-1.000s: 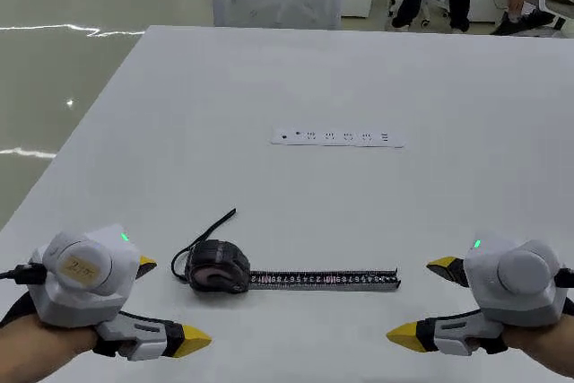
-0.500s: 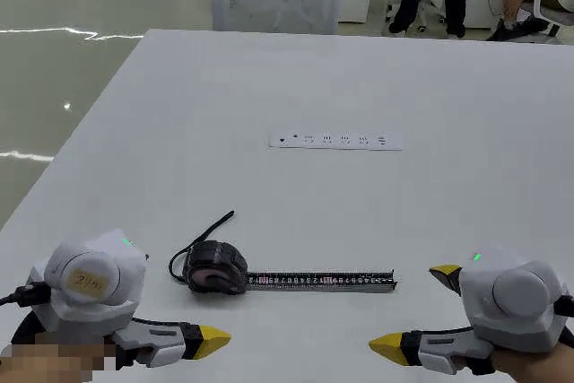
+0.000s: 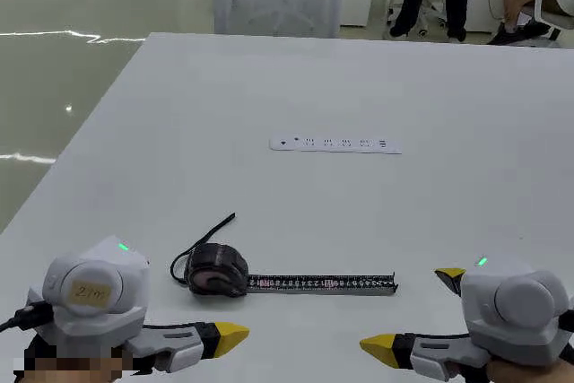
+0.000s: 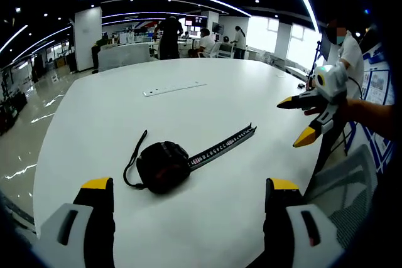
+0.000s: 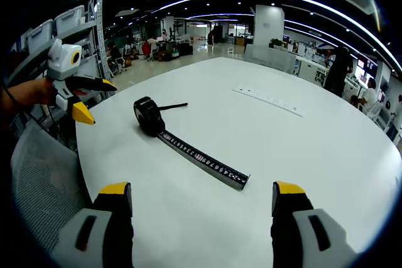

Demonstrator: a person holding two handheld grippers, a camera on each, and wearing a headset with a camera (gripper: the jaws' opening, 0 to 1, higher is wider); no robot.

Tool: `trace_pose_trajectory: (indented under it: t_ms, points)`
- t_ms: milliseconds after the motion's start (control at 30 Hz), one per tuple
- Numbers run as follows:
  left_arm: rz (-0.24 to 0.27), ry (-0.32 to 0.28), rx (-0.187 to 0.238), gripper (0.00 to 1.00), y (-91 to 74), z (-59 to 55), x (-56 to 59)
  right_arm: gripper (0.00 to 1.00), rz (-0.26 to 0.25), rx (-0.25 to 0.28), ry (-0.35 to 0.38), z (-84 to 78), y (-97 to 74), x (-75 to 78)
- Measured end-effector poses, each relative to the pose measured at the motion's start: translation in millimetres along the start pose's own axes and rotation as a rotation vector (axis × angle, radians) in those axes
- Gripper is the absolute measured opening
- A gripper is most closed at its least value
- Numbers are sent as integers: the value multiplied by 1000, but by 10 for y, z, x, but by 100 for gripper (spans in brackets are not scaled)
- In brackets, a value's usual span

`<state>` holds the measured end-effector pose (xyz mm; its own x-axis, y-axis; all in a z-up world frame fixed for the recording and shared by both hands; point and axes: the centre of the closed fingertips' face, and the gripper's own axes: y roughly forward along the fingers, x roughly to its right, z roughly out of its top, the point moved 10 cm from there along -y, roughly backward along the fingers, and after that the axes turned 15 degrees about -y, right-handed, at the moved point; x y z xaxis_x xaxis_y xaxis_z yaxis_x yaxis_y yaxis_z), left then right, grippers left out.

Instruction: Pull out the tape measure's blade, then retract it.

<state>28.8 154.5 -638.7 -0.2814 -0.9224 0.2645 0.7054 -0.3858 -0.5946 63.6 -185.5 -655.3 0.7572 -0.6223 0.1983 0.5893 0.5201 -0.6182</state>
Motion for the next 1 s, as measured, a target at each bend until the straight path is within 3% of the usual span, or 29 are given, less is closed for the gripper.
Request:
trace_pose_trajectory:
  t_ms: [200, 267, 400, 600, 667, 733, 1000]
  points:
    - [13, -3, 3, 99, -20, -26, 82, 96, -32, -8, 15, 30, -44, -46]
    - [26, -11, 12, 99, -5, -34, 38, 97, -38, -7, 20, 26, -53, -61]
    - [35, -13, 21, 99, -28, -15, 80, 98, -48, 2, 33, 26, -74, -93]
    - [48, -12, 27, 99, -70, -4, 116, 98, -52, -1, 37, 40, -87, -121]
    - [52, -21, 34, 99, -49, -20, 77, 98, -54, 1, 39, 41, -85, -125]
    - [52, -23, 37, 99, -67, -14, 132, 98, -56, 1, 41, 37, -72, -132]
    - [73, -41, 55, 99, -41, -24, 165, 98, -62, -2, 53, 34, -79, -169]
